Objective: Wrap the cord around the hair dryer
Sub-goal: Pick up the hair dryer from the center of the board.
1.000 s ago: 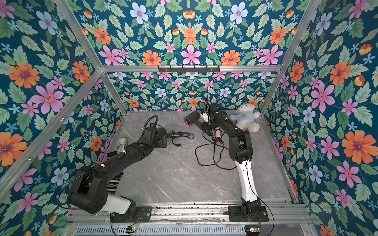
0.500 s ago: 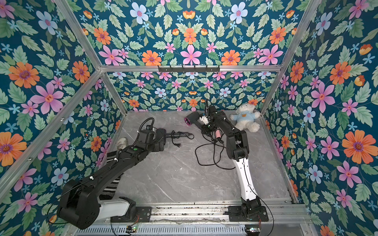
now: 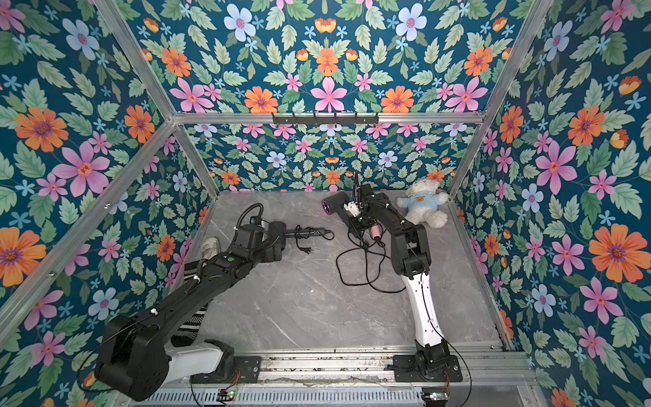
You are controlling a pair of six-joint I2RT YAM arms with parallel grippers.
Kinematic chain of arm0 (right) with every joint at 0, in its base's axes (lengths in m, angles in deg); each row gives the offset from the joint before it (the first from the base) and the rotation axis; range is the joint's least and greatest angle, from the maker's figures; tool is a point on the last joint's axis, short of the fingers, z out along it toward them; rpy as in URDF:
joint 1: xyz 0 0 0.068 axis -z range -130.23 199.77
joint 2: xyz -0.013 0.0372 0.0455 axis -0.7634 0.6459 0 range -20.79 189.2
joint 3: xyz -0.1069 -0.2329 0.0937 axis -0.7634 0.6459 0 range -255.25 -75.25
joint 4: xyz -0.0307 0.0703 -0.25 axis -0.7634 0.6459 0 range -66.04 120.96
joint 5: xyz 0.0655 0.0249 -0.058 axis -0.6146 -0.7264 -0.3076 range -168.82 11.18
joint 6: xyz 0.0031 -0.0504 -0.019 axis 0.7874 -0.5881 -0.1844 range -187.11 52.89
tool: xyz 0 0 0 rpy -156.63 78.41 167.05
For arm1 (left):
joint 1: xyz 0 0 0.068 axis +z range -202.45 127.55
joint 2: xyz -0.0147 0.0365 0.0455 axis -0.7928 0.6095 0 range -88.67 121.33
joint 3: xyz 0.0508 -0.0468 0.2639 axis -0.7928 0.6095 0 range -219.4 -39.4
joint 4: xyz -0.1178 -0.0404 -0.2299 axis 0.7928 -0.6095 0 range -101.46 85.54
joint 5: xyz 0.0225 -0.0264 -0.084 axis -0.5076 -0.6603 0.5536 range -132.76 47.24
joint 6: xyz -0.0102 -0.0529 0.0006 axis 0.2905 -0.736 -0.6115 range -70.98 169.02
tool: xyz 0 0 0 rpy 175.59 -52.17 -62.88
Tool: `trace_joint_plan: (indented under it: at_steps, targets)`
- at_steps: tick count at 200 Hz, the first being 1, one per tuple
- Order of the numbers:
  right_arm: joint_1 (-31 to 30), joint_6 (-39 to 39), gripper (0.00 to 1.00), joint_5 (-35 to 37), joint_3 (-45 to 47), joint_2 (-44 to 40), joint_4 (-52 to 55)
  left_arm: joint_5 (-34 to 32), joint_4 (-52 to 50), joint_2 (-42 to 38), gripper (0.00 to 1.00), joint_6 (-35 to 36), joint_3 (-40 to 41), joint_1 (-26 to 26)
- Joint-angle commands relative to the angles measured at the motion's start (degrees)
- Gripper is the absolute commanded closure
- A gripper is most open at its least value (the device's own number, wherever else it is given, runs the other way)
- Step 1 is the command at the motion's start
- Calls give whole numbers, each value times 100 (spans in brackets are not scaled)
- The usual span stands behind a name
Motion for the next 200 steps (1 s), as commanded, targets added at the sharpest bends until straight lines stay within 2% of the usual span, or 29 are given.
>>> trace_joint_plan:
  at_steps: [1, 30, 61, 79, 93, 110, 125, 145, 169, 200]
  targets:
    - [14, -111, 84, -6, 182, -366, -260, 176, 103, -8, 1, 237, -184, 8]
    - [35, -200, 92, -99, 700, -1106, -437, 466, -466, 296, 1, 650, -1085, -1]
    - [20, -508, 100, -562, 2282, -2526, -1250, 1200, -505, 306, 1, 711, -1623, 0]
    - [-43, -678, 100, -640, 2993, -3174, -1293, 1553, -633, 281, 1, 693, -1906, 1]
    - [-234, -954, 100, -487, 3483, -3582, -1252, 1896, -805, 341, 1, 734, -2178, -2]
    - [-623, -1426, 100, 17, 3900, -3911, -1133, 2316, -1082, 528, 1, 806, -2537, -1]
    - [-916, -1534, 100, 212, 4135, -4129, -1049, 2562, -1233, 714, 1, 831, -2745, -3]
    - [-1334, -1448, 100, 500, 4624, -4529, -1464, 2844, -1350, 944, 1, 900, -2752, -2]
    - [-1751, -1350, 100, 701, 4883, -4931, -1763, 3760, -1245, 1041, 1, 1256, -2324, -4]
    - [-2221, -1546, 100, 1076, 4864, -5131, -1713, 3885, -1024, 1146, 1, 1270, -2157, -2]
